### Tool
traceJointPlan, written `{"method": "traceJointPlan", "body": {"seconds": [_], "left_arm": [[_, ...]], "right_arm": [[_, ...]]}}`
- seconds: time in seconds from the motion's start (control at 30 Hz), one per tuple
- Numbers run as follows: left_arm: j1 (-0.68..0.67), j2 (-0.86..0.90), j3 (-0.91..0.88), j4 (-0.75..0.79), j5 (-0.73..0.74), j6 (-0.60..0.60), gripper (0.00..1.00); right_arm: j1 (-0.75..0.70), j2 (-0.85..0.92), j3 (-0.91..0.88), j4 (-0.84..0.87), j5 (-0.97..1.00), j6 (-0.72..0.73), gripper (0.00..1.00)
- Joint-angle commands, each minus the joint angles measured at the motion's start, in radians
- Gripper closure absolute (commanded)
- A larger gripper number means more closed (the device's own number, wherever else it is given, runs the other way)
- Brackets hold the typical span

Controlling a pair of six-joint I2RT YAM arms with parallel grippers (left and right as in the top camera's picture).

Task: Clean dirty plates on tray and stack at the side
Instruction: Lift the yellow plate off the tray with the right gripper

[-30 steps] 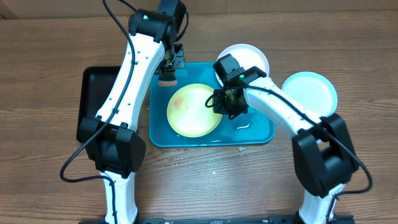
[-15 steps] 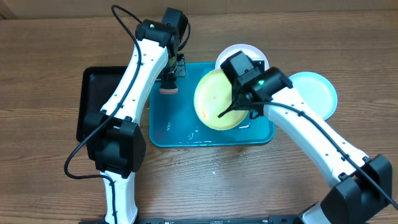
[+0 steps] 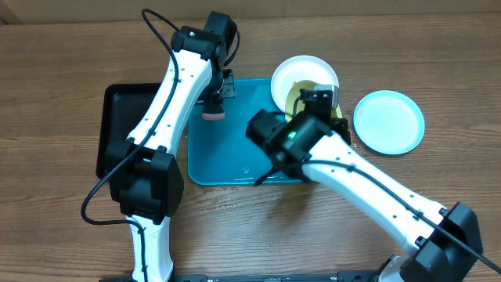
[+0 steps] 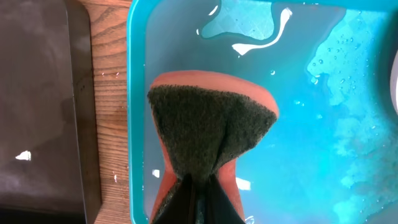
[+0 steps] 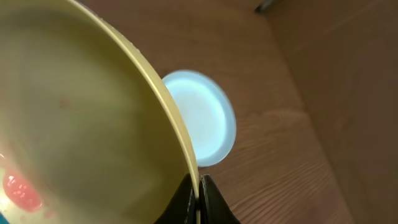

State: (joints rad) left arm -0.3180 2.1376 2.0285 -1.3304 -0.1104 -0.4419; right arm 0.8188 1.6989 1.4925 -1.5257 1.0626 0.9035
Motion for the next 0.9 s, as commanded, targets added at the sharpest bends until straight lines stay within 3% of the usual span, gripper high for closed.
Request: {"method": "traceJointPlan", "body": {"seconds": [0.0,0.2,0.37,0.87], "left_arm": [[0.011,-0.006,-0.005,0.004,0.012,0.007,0.96],[0.011,-0.006,-0.005,0.006,0.014,0.007,0.96],[0.012,-0.006,-0.005,0.008,0.014,0.008,0.96],[0.012,-0.006,-0.005,0.009,0.019,0.008,0.96]], "right_arm": [[0.056,-0.033,0.027,-0.037,0.216,0.131,0.96],[0.117,-0.033,0.027,-0.090,0.301,0.135,0.96],[0.123,-0.045,0.028,-0.169,0.325,0.251,0.96],[0.122,-0.170,0.027,-0.164,0.350,0.281,0.96]]}}
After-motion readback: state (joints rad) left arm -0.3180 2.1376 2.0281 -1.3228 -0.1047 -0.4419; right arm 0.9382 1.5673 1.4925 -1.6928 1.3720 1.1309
